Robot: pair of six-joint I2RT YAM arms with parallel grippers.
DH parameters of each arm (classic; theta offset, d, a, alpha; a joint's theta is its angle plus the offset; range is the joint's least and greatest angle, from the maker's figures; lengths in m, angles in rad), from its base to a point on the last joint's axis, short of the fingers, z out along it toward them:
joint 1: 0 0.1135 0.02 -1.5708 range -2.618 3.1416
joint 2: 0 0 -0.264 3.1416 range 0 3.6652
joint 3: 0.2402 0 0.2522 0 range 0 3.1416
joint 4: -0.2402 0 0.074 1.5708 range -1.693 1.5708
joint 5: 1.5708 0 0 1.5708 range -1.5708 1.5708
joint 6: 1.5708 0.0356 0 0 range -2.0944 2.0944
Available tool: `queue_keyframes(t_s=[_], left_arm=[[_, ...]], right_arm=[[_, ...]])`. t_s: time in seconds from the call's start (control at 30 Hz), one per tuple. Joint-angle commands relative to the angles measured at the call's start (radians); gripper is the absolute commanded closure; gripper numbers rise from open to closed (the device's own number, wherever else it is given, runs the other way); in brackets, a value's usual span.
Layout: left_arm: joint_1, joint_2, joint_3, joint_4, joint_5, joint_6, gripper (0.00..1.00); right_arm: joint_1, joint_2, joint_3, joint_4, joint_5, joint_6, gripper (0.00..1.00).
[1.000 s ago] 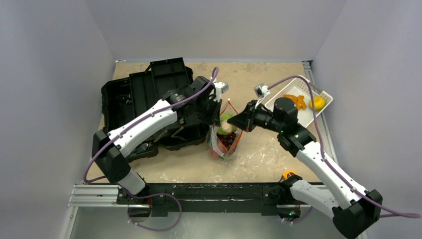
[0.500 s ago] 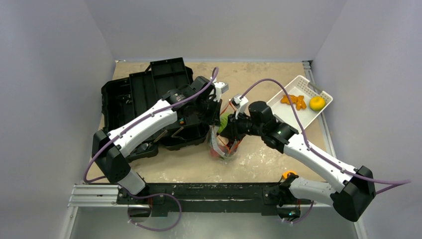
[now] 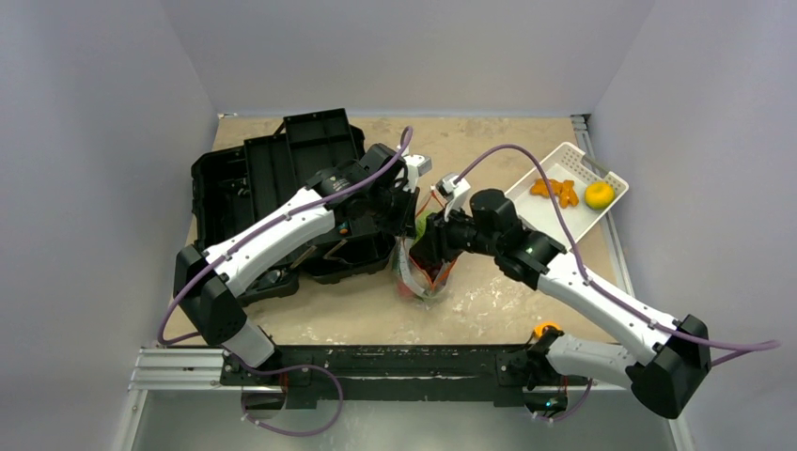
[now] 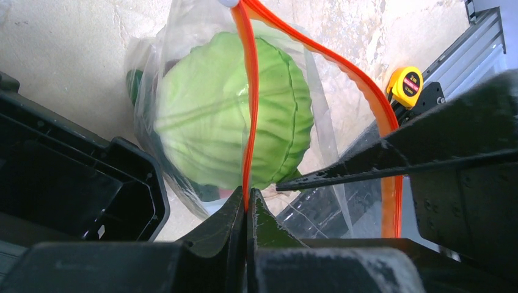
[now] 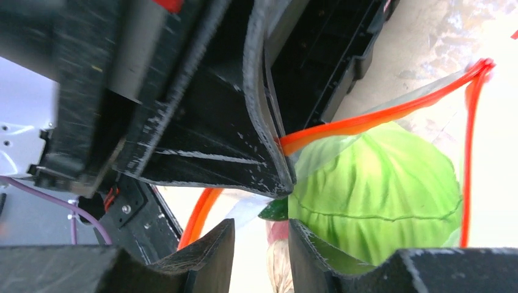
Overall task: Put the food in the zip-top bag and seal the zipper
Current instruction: Place the fake vegetable in the zipper food storage bag, then pick up the fake fruit from the bin.
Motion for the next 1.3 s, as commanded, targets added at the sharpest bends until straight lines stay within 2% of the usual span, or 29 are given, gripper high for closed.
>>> queue_keyframes(t_s=[0.0,0.3,0.4,0.57,0.67,0.9,1.13,1.27], left_arm=[[0.002,-0.017,0.036,0.007,0.010,0.015,1.00],[0.003,-0.016,0.037,0.007,0.010,0.017,1.00],[0.003,-0.017,0.037,0.006,0.010,0.017,1.00],[0.003,-0.018,0.038,0.005,0.013,0.015,1.00],[0.002,-0.020,0.037,0.006,0.016,0.015,1.00],[0.003,-0.023,0.038,0.008,0.033,0.009,1.00],[0.003,-0.025,0.038,0.008,0.034,0.008,1.00],[0.003,-0.028,0.037,0.009,0.030,0.009,1.00]], right_arm=[[0.003,-0.062,0.071,0.084,0.029,0.034,0.62],[0.003,-0.094,0.138,0.149,0.071,0.074,0.64],[0.002,-0.113,0.140,0.164,0.133,0.085,0.64],[0.003,-0.183,0.134,0.108,0.432,0.140,0.62],[0.002,-0.236,0.121,0.059,0.669,0.177,0.55],[0.003,-0.265,0.137,-0.018,0.971,0.221,0.44],[-0.004,-0.171,0.185,-0.033,1.163,0.249,0.45],[-0.093,-0.091,0.189,0.013,1.214,0.199,0.46]])
